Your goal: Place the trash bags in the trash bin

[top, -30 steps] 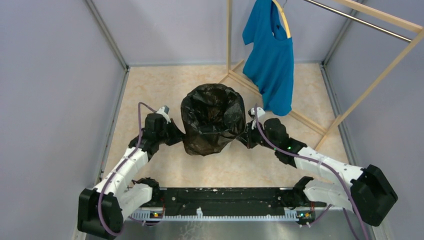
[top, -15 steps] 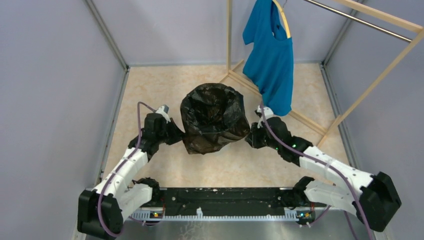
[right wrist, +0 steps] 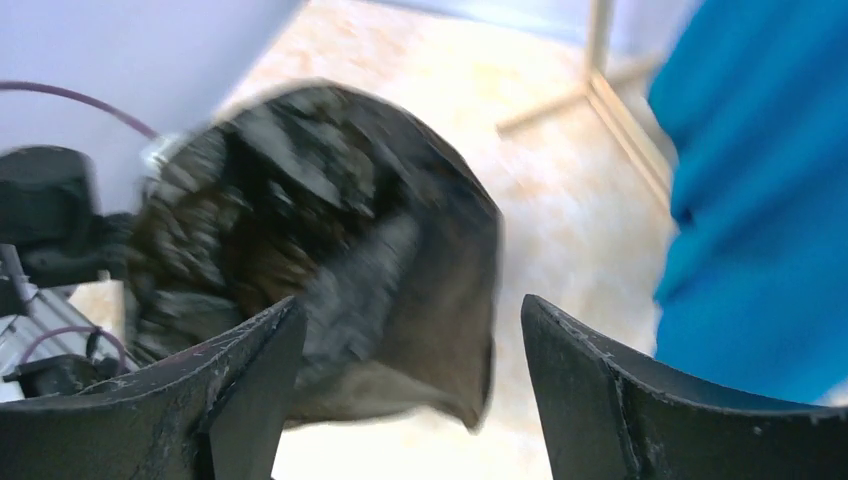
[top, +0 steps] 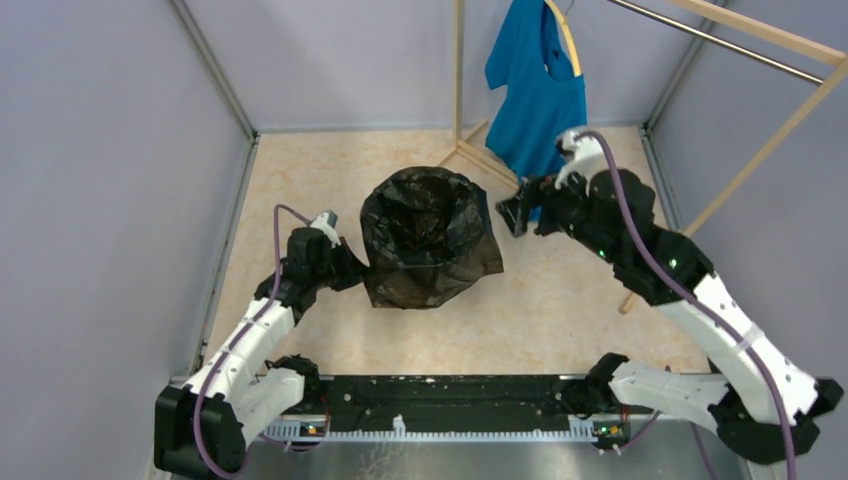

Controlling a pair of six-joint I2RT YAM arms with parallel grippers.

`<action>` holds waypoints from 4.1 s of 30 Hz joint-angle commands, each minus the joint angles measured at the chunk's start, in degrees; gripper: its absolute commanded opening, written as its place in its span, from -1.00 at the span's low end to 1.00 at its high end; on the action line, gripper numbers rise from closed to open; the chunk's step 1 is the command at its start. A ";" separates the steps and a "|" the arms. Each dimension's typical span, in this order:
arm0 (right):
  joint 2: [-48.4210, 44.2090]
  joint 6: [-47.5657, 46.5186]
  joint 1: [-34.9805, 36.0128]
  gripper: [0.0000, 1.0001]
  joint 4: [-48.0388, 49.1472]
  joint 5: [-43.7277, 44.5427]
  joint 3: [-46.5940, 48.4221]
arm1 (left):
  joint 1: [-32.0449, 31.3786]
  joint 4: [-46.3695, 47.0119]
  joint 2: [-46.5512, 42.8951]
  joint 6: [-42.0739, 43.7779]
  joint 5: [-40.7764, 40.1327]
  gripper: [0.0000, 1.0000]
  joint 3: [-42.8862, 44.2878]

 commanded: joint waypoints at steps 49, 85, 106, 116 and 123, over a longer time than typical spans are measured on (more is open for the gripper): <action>54.68 -15.15 12.00 -0.83 -1.70 -8.81 16.11 | 0.16 -1.87 -4.27 1.99 0.31 -1.00 2.92; 48.72 -10.64 10.31 -0.11 -10.37 -11.50 27.38 | 0.16 -1.71 -4.01 1.63 1.26 -1.00 2.95; 19.47 -15.74 9.98 0.67 -8.02 3.77 27.75 | 0.16 -6.43 -7.26 3.18 -1.82 -0.52 4.22; 13.25 -1.87 -10.66 0.90 1.46 -17.42 11.05 | 0.16 -10.85 -10.98 2.33 -1.73 0.03 8.37; 14.75 8.18 -11.96 0.93 12.01 -29.14 3.19 | 0.16 -16.99 -16.65 2.34 -5.13 0.38 11.90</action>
